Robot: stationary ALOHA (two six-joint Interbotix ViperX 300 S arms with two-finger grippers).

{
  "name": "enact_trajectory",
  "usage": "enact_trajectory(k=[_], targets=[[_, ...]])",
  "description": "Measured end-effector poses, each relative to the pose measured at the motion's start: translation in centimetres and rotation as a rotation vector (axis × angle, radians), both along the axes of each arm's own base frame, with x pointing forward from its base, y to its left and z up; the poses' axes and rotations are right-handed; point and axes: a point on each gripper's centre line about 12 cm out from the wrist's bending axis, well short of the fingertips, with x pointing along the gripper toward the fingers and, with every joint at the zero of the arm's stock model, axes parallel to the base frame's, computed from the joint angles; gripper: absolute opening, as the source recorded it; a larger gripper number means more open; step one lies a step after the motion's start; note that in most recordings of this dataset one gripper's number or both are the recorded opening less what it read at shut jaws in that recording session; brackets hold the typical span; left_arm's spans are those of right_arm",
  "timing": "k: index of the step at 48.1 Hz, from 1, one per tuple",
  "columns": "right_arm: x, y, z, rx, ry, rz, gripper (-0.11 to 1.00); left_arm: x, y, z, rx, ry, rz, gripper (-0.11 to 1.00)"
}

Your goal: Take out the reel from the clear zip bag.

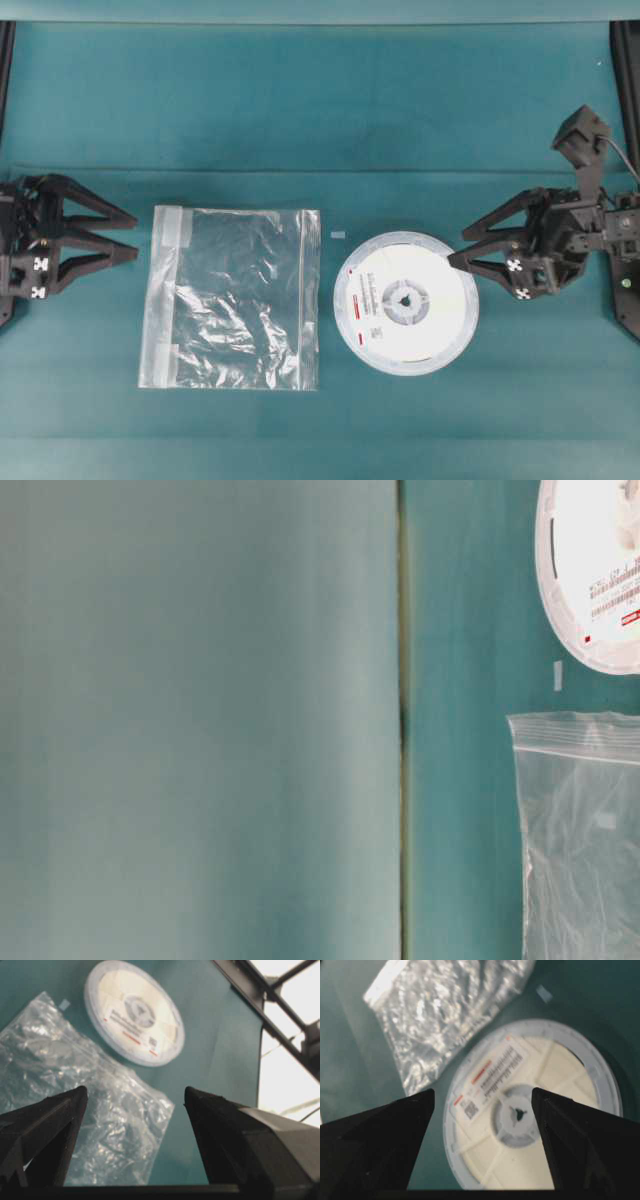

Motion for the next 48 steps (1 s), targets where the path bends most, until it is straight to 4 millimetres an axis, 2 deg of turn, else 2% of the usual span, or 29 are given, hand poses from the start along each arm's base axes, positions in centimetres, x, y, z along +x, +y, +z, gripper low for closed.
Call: enact_trajectory(k=[18,27,48], targets=[[-1.0,0.0,2.9,-0.213,-0.114,0.101,0.93,0.2,-0.6,0.8,0.089,-0.043,-0.055,0.83],[-1.7,0.1,4.2,-0.259,-0.168,0.114,0.93,0.3,-0.8,1.3,0.146,-0.078,-0.076,0.83],[-3.0,0.0,5.5,-0.311,-0.200,0.118,0.93,0.4,-0.9,2.2,0.296,-0.107,-0.112,0.83]])
